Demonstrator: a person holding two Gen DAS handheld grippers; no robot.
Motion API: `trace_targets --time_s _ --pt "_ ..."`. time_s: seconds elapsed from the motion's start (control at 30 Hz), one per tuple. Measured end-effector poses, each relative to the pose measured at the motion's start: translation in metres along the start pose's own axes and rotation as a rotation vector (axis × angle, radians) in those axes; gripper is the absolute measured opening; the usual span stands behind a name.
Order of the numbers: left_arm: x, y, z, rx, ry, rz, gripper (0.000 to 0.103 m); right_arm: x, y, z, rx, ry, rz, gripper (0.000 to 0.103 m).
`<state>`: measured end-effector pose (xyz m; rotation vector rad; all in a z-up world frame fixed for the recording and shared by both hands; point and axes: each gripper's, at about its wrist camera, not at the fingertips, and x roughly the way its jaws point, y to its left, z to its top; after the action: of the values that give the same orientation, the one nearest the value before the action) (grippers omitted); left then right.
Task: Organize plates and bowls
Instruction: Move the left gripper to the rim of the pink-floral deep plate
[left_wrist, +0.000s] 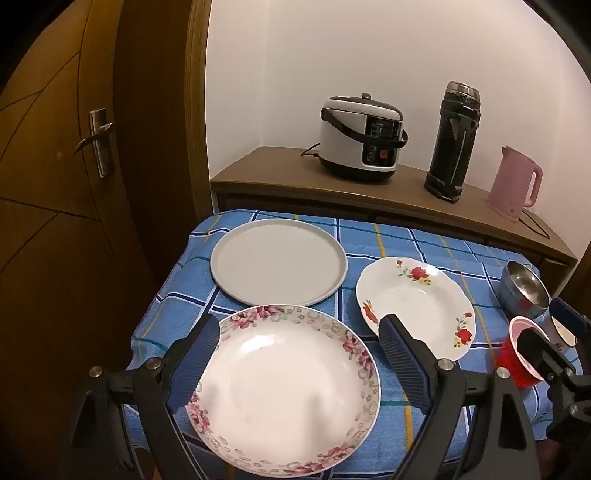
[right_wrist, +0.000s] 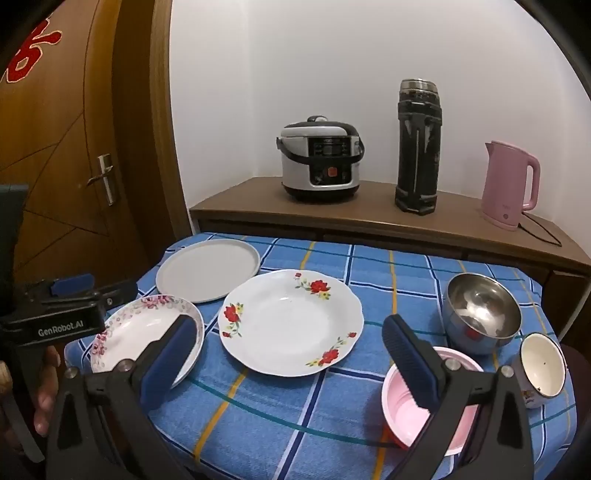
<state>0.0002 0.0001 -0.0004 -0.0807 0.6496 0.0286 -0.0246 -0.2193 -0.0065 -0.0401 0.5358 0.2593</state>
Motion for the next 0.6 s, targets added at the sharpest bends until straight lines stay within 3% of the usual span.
trace_targets --time_s 0.6 --pt "0.0006 0.0052 -0.0029 -0.003 -0.004 0.007 0.09 0.0014 0.0 -0.0011 -0.007 0.012 0.006 0.096"
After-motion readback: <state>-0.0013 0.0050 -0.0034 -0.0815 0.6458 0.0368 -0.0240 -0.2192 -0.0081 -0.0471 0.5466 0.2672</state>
